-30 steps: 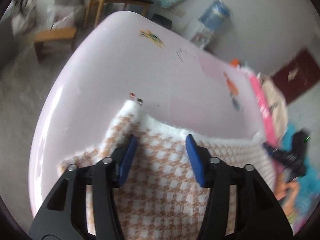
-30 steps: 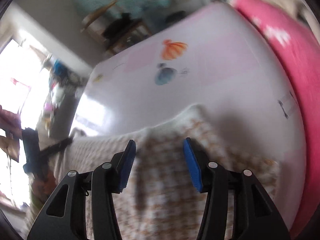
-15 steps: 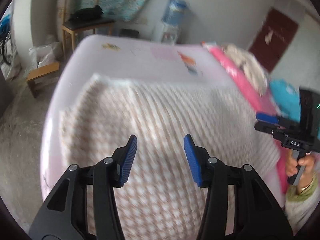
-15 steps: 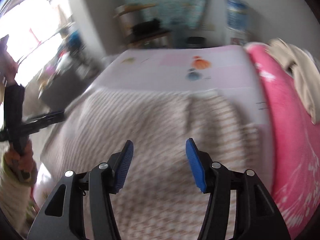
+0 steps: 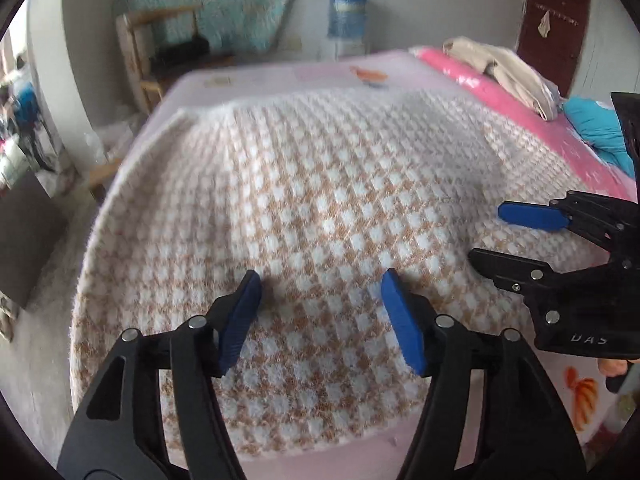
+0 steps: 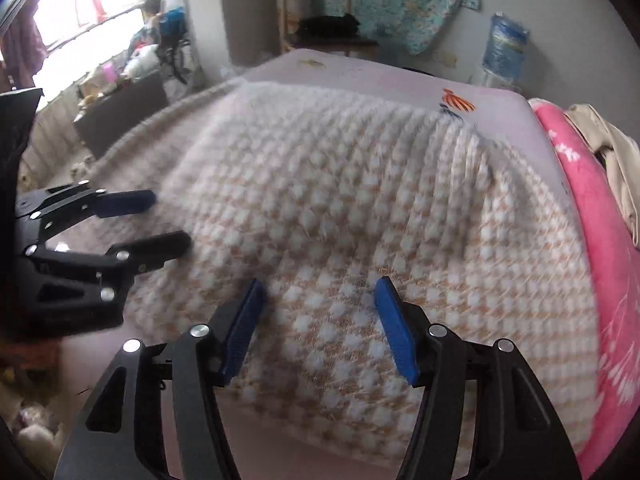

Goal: Fold large clothes

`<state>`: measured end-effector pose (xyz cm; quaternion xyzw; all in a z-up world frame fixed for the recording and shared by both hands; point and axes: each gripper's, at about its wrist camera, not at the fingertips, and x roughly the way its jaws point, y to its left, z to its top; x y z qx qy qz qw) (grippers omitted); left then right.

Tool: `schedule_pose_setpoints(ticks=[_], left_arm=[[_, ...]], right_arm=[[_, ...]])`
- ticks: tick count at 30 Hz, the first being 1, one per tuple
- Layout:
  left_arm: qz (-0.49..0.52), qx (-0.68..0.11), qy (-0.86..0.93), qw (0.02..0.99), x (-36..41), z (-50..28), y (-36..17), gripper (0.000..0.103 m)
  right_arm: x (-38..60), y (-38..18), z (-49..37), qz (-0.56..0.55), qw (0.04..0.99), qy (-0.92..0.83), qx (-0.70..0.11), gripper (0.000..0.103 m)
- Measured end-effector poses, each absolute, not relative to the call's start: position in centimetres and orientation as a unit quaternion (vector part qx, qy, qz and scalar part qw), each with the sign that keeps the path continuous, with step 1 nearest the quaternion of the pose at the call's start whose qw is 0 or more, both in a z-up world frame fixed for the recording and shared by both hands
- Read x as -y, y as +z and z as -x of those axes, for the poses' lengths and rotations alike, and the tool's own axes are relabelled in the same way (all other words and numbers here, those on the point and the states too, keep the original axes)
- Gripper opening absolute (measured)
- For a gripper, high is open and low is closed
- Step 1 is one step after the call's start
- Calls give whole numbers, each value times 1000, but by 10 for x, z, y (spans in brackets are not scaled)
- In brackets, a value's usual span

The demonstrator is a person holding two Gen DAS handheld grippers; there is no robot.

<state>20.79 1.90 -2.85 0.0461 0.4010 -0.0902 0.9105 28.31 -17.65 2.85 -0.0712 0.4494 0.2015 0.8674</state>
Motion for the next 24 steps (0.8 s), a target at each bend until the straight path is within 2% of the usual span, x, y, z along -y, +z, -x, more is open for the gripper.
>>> schedule_pose_setpoints(ticks=[3,5,6,8,11,15,17,19,21,24], left_arm=[[-15,-404,-84,911,-26,-197,-14,60],[9,-395,-94,914,-32,-184,-9,62],[5,-398,-90,913,-31,-182,-13,66],[-19,-416,-75,906,-24,-183,-35,67],[-11,-408,-71,910,-24,-183,-38,67],[68,-388,-66,917,-65,-173,-20,68],[97,-390,-51,914,-90,-173,-22,72],[136,-410,-65,900,-111,-180,-34,71],[168,-405,-86,895,-121,-182,-39,71],[180,-405,-88,892,-121,-183,-36,72]], right_arm=[[188,43,-274,36,873,188,-449,59],[185,51,-258,55,884,188,-425,59],[180,45,-254,69,882,187,-427,59],[172,24,-251,91,877,179,-436,59],[167,26,-245,117,884,173,-419,61],[208,50,-236,52,896,147,-415,61],[239,51,-230,20,907,113,-405,61],[274,39,-228,-16,909,56,-413,61],[306,13,-237,-81,886,44,-454,61],[309,21,-234,-92,887,47,-451,60]])
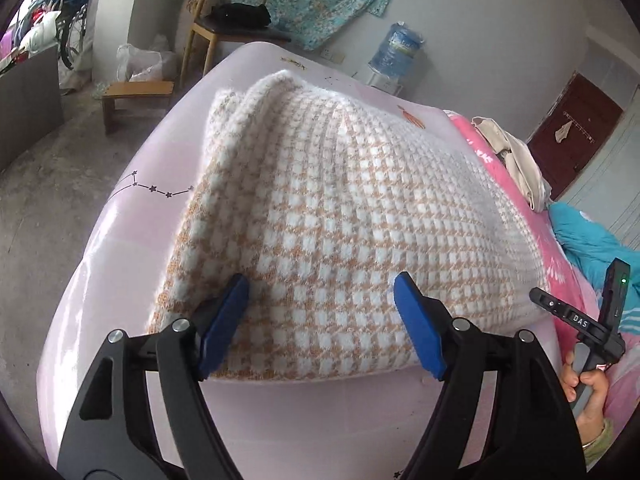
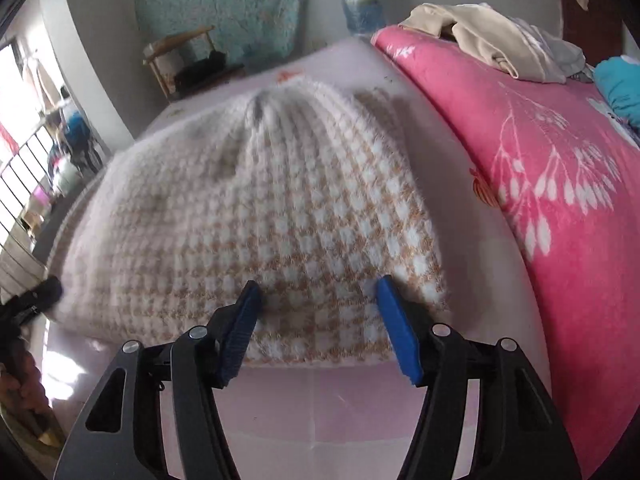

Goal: Fold large clothes

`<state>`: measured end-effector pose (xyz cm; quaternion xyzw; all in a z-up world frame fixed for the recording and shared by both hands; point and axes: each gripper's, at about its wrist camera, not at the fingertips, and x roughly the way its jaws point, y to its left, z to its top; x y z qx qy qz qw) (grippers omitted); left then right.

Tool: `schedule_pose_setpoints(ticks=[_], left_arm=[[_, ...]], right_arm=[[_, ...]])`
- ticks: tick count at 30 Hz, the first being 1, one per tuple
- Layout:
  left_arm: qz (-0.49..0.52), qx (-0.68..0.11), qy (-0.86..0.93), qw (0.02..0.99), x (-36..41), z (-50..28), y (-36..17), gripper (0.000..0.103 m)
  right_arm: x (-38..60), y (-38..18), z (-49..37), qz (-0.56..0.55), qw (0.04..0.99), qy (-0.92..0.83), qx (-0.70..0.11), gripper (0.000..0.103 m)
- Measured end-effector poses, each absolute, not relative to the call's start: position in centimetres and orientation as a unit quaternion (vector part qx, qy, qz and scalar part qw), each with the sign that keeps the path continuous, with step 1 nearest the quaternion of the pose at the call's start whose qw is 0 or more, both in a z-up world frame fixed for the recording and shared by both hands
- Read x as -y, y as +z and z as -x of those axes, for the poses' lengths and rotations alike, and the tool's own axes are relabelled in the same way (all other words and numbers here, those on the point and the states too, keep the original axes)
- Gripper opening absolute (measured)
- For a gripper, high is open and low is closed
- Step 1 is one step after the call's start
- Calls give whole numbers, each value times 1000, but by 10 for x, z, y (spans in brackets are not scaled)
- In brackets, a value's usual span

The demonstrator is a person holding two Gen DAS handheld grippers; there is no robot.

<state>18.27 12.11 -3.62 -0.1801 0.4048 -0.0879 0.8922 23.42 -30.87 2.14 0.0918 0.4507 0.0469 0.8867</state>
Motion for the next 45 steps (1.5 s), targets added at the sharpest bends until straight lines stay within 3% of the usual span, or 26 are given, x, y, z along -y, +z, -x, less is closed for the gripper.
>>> schedule_pose_setpoints(ticks=[5,12,19,30,39,45], left_arm=[[176,-398,-84,896,-116,-162,-21,73],[103,-351,-70,928,-79,-108,21,91],[76,-318,-48,944,-55,-89,52,95],[12,-303,18,953,-31,-86,65,95],[-48,-344,46,937,-5,-98,44,95],[-8,-390,53,919,0,-112,30,95]], right_arm=[[303,46,-210,-120,891,74,-431,65],[273,73,-165,-65,902,112,-412,84],[247,100,-140,-14,917,114,-381,97],[238,112,-134,24,926,53,-374,97],[244,109,-137,37,927,21,-372,97],[253,98,-146,10,917,25,-397,97]])
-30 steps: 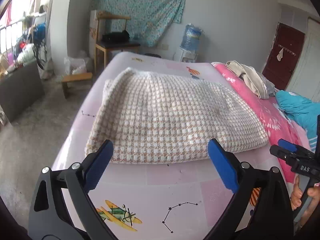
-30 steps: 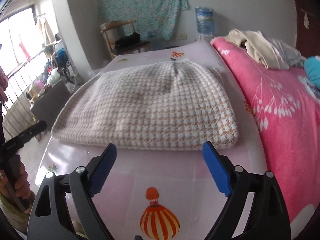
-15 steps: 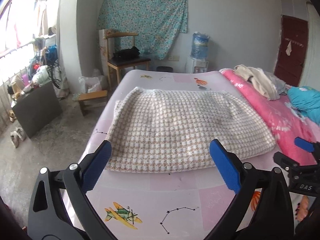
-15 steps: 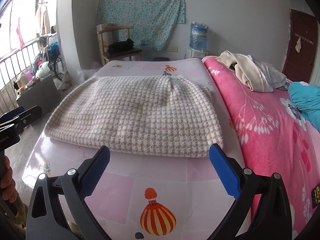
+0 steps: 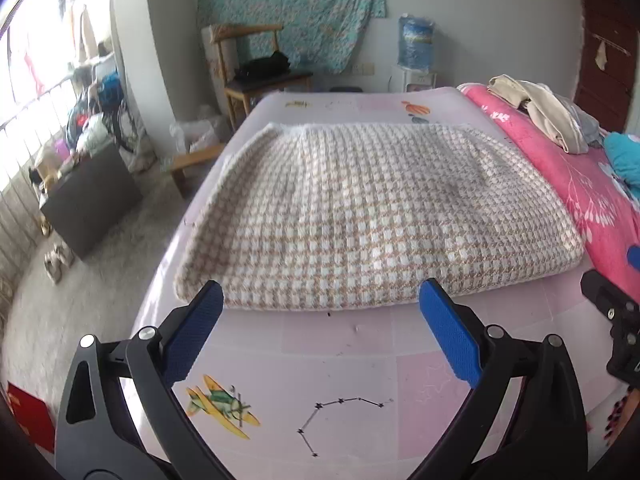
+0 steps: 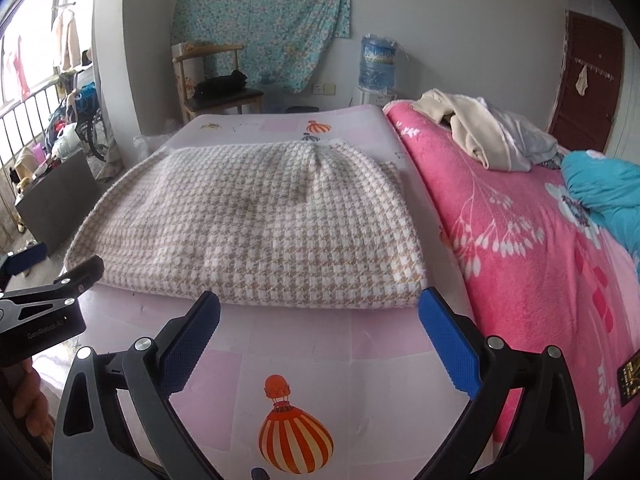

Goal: Fold large clothes

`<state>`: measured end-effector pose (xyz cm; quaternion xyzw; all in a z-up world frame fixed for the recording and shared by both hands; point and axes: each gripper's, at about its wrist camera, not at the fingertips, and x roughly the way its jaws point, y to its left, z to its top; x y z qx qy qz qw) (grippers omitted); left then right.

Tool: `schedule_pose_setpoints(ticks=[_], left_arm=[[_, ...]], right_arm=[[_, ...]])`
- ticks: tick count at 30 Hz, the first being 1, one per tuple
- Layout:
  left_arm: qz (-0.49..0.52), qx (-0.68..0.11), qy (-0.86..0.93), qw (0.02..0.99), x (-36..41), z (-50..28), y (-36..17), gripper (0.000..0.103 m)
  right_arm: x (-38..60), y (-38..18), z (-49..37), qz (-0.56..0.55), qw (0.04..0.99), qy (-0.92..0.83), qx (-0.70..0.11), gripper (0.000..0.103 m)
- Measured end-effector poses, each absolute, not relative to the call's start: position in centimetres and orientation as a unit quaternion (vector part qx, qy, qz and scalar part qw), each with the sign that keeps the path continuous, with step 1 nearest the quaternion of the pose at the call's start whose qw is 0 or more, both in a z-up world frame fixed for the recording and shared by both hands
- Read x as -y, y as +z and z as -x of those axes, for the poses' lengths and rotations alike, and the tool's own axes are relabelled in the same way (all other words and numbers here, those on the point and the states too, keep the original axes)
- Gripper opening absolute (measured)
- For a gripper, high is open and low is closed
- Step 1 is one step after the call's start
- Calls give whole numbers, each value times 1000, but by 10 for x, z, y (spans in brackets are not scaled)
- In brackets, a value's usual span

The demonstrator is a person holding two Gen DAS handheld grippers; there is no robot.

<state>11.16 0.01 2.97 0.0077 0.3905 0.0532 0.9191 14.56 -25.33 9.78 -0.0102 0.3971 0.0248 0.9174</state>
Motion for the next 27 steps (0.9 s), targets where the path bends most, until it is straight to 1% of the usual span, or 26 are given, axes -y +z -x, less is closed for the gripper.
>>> schedule_pose_setpoints(ticks=[4,12,27], left_arm=[[3,-402,60,914,1,-113,22,95],[-15,-425,50,904,10,-114,15,95],[-5,-436,40,899,12,-111,15,95]], right_arm=[[255,89,-150,5,910,22,-413,97],[247,80,-155,7,903,31,-428,97],[238,80,-153,24,899,34,-435,97]])
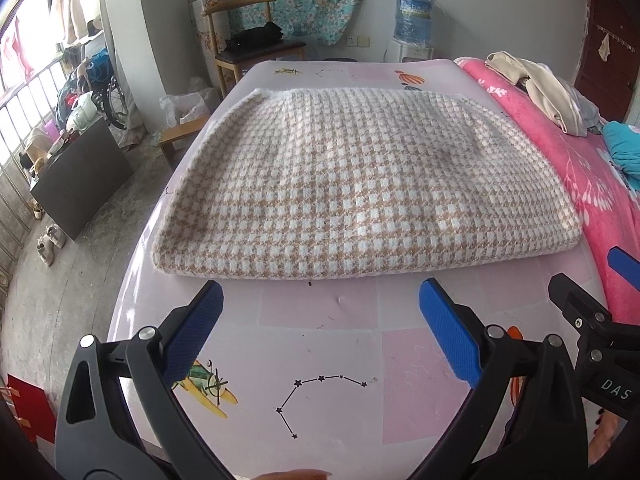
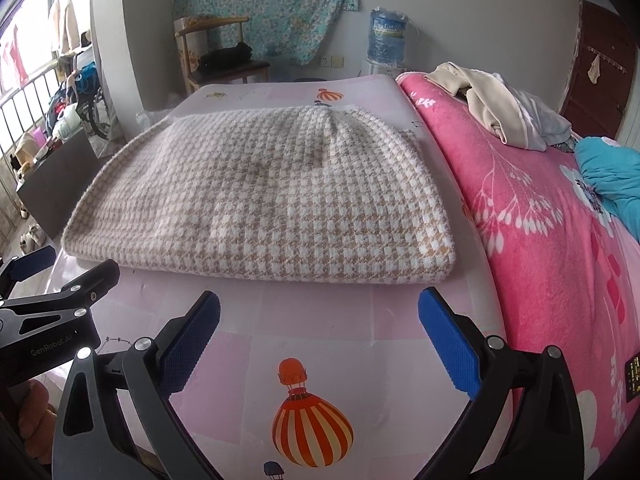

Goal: Fold large clothes

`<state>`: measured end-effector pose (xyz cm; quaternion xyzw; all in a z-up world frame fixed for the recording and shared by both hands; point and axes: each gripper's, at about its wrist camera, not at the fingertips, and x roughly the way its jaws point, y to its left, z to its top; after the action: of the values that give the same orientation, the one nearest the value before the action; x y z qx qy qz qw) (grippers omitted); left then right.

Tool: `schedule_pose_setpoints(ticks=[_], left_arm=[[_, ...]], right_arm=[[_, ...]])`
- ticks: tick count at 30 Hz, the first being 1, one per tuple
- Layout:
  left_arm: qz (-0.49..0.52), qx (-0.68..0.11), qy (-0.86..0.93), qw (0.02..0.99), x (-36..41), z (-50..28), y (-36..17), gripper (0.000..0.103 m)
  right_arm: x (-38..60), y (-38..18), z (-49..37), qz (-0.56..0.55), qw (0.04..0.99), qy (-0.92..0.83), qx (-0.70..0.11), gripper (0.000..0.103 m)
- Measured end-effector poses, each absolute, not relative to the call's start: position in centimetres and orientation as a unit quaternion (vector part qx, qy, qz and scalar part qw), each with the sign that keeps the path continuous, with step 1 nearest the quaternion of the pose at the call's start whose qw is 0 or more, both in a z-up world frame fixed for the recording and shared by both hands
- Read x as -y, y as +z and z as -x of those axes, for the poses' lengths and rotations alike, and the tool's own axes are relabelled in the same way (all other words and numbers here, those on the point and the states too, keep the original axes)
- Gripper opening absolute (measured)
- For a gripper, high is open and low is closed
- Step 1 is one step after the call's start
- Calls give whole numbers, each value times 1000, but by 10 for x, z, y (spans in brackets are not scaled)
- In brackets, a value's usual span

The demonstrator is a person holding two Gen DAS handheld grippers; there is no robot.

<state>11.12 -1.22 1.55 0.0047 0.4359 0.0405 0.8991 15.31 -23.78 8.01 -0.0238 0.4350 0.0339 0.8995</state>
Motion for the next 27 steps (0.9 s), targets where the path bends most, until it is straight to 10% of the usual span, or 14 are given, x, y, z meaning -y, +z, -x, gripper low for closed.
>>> schedule_pose_setpoints(ticks=[27], left_arm=[[0,-440,47,897,10,-112,13,95]], right_arm=[[238,75,-154,27,895,29,-444,97]])
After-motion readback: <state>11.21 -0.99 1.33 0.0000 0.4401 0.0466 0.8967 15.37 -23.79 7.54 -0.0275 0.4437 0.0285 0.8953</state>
